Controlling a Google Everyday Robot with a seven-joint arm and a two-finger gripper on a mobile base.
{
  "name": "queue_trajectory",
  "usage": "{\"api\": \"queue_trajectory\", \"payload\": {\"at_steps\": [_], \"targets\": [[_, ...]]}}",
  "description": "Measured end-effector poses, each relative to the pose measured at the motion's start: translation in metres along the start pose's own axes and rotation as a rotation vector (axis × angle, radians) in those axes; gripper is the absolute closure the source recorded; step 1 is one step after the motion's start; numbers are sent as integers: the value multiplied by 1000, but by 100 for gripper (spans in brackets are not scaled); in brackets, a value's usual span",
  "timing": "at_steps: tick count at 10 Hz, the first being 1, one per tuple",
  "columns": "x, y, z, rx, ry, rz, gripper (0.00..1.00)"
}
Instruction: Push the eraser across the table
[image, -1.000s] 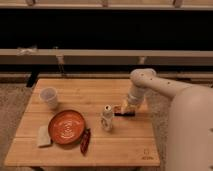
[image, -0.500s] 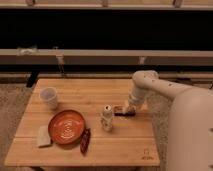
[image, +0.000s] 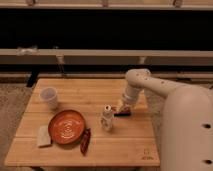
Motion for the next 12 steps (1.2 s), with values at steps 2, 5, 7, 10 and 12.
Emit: {"api": "queue_trajectory", "payload": {"at_steps": [2,5,7,10,12], "targets": [[-7,20,8,-26,20,-14,35],[-16,49,16,-68,38,-23,35],[-25,77,19,-111,44,-35,35],[-31,112,15,-185,49,-45,35],[-33,136,13,-245,58,-49,35]]}}
